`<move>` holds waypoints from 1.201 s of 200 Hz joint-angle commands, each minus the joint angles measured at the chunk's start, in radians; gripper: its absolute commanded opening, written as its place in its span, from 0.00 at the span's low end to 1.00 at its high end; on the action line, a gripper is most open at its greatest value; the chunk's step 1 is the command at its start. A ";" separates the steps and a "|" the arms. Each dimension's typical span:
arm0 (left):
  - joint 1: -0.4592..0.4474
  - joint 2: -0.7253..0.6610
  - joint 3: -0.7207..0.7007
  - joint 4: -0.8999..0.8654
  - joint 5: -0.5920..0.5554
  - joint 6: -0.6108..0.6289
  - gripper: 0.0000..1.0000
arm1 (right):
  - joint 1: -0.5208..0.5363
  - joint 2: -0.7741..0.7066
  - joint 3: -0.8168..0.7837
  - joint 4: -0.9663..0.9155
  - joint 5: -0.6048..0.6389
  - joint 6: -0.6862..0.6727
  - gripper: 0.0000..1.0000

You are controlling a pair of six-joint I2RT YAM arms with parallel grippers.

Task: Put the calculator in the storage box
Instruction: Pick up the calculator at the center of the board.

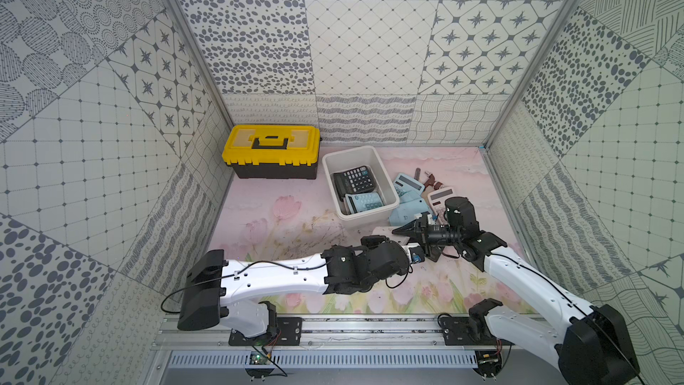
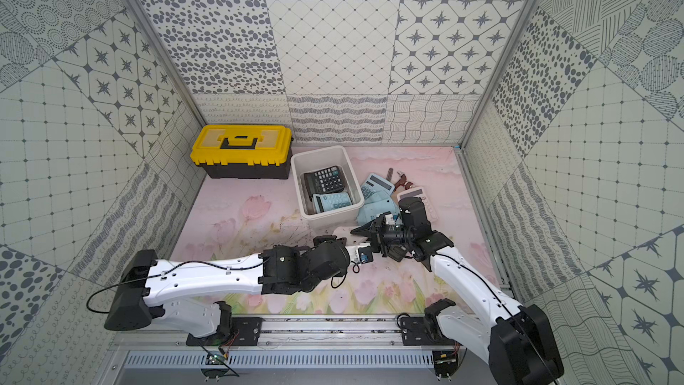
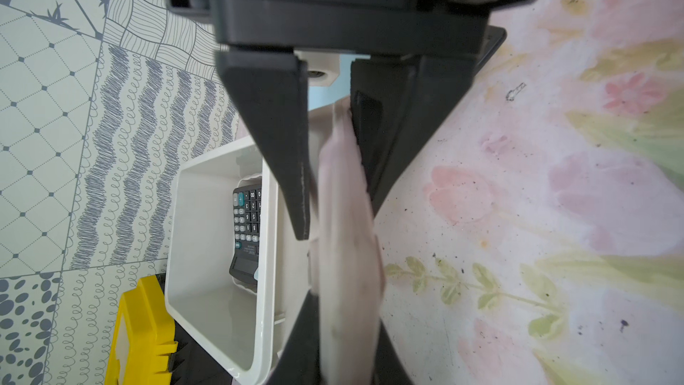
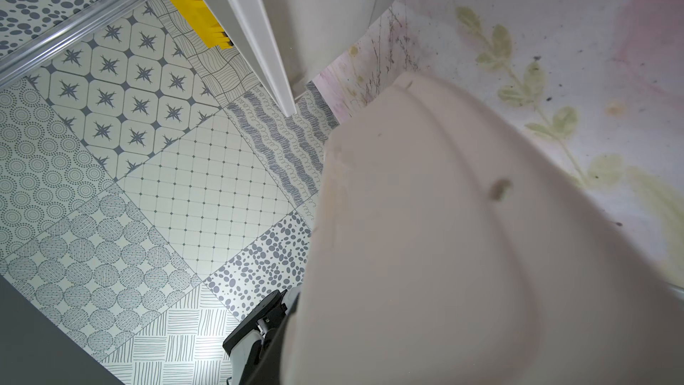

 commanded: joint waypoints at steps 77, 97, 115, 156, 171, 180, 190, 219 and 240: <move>0.073 -0.108 -0.007 -0.022 0.045 -0.237 0.00 | -0.151 -0.146 -0.047 0.146 0.031 -0.023 0.92; 0.122 -0.150 0.005 -0.063 0.109 -0.332 0.00 | -0.173 -0.171 -0.039 0.143 0.031 -0.068 0.97; 0.170 -0.183 0.023 -0.115 0.179 -0.431 0.00 | -0.179 -0.177 -0.027 0.129 0.029 -0.114 0.97; 0.305 -0.249 0.066 -0.185 0.408 -0.676 0.00 | -0.181 -0.178 -0.024 0.097 0.072 -0.184 0.97; 0.370 -0.267 0.073 -0.196 0.511 -0.756 0.00 | -0.181 -0.179 -0.024 0.089 0.097 -0.213 0.97; 0.409 -0.280 0.073 -0.195 0.567 -0.801 0.00 | -0.181 -0.180 -0.029 0.108 0.110 -0.230 0.97; 0.452 -0.292 0.071 -0.190 0.631 -0.852 0.00 | -0.180 -0.181 -0.040 0.165 0.107 -0.250 0.97; 0.590 -0.305 0.057 -0.169 0.843 -1.006 0.00 | -0.179 -0.185 -0.061 0.270 0.119 -0.312 0.97; 0.704 -0.309 0.013 -0.110 1.015 -1.143 0.00 | -0.179 -0.164 -0.073 0.337 0.096 -0.341 0.97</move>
